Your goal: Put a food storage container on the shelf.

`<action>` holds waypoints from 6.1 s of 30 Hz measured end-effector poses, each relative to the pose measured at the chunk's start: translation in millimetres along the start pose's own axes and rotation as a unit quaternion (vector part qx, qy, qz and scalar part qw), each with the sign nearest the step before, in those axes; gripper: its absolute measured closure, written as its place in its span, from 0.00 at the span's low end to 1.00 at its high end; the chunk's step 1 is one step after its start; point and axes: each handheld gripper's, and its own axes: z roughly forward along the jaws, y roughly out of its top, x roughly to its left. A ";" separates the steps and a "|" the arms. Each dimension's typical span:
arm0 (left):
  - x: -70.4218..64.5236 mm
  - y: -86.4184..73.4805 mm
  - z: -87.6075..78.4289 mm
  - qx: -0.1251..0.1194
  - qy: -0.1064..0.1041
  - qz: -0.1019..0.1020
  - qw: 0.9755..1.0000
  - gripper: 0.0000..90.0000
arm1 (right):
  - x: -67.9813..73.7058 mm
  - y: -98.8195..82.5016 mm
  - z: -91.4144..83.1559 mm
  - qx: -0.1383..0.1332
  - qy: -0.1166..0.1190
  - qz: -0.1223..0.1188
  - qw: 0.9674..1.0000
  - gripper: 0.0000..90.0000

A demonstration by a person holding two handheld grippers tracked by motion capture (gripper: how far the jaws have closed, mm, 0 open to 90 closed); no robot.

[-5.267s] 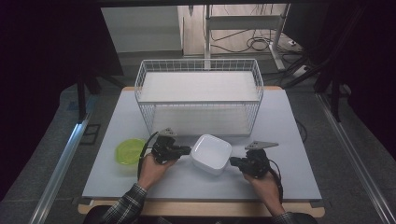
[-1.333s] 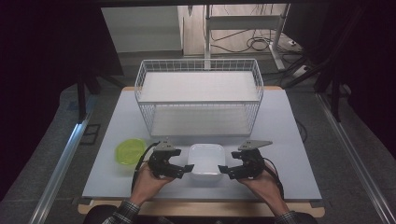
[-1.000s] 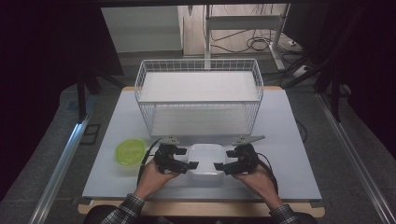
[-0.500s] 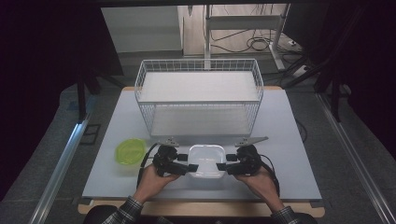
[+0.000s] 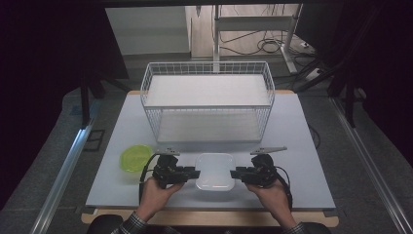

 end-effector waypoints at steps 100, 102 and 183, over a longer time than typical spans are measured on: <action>-3.7 178.8 -85.5 -0.161 0.105 0.083 0.978 0.87 | 16.9 192.3 -55.1 -0.185 -0.034 -0.088 0.978 0.87; -2.5 180.2 -84.2 -0.161 0.111 0.087 0.977 0.86 | 15.5 194.0 -53.2 -0.184 -0.033 -0.084 0.979 0.87; -9.3 160.1 -66.6 -0.162 0.127 0.154 0.966 0.16 | 18.2 186.6 -34.1 -0.196 -0.043 -0.119 0.972 0.29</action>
